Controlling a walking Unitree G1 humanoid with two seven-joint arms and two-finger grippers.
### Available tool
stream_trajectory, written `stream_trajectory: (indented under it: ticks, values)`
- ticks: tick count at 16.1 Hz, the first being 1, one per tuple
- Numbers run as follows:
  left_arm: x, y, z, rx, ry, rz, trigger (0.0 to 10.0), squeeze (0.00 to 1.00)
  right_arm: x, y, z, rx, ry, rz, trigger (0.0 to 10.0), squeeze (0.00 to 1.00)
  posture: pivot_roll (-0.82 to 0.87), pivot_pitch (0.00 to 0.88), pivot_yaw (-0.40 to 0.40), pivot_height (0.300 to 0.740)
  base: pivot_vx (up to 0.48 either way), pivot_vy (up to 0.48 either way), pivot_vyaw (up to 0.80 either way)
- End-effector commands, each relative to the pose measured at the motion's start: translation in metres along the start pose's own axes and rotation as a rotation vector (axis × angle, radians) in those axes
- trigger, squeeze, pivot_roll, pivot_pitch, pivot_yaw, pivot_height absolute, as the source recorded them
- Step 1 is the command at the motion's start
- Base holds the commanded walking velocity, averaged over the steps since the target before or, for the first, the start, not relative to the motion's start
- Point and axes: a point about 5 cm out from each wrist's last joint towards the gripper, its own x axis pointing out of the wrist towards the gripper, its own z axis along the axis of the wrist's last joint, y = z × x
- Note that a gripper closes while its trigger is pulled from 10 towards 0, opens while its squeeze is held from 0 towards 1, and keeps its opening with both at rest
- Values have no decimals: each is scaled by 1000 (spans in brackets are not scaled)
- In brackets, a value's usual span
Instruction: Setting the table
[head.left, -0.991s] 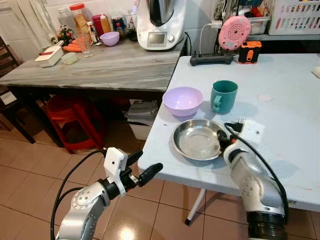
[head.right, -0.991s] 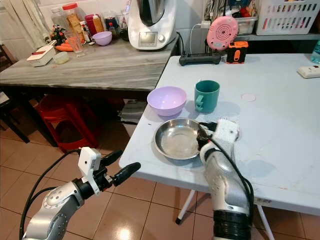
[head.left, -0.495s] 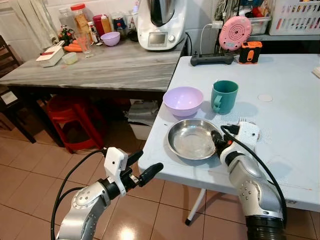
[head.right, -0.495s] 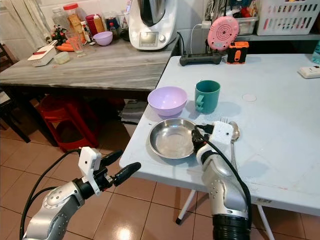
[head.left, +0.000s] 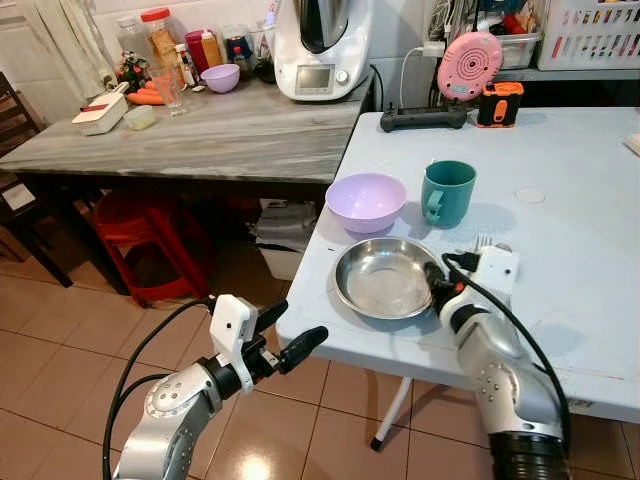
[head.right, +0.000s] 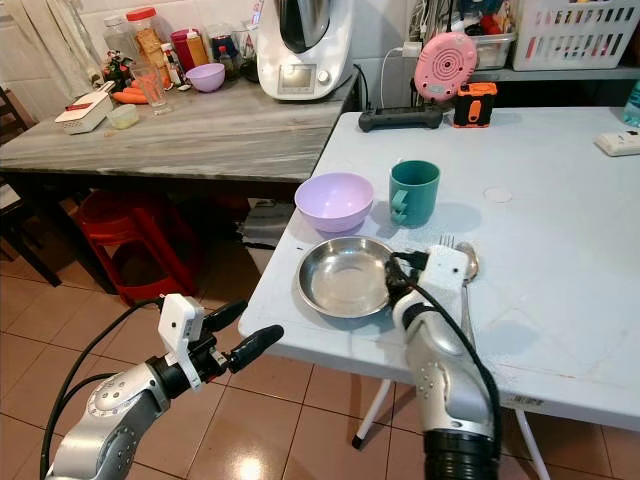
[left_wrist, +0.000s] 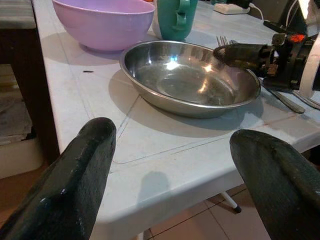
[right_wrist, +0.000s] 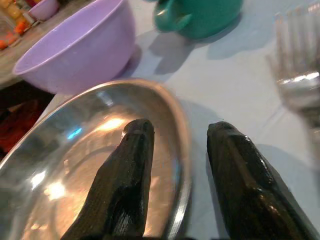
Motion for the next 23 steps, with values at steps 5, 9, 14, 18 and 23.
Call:
stream_trajectory:
  ticks: [5, 9, 14, 18, 23]
  values:
    - [-1, -1, 4, 39, 0, -4, 10000, 0, 1, 6, -16, -23, 95, 58, 0, 0, -129, 0, 148, 740, 0, 0, 0]
    - [-1, -3, 4, 41, -1, -10, 10000, 0, 1, 2, -20, -28, 116, 51, 0, 0, -128, 0, 147, 740, 0, 0, 0]
    - [0, -4, 7, 41, -8, -45, 10000, 0, 2, -4, -18, -1, 116, 16, 0, 0, -133, 0, 150, 740, 0, 0, 0]
    - [0, -2, 10, 54, -11, -57, 10000, 0, 2, -7, -19, 17, 119, -19, 0, 0, -135, 0, 148, 740, 0, 0, 0]
    - [0, 3, 11, 63, -25, -27, 10000, 0, 5, -6, -17, 62, 107, -39, 0, 0, -116, 0, 150, 740, 0, 0, 0]
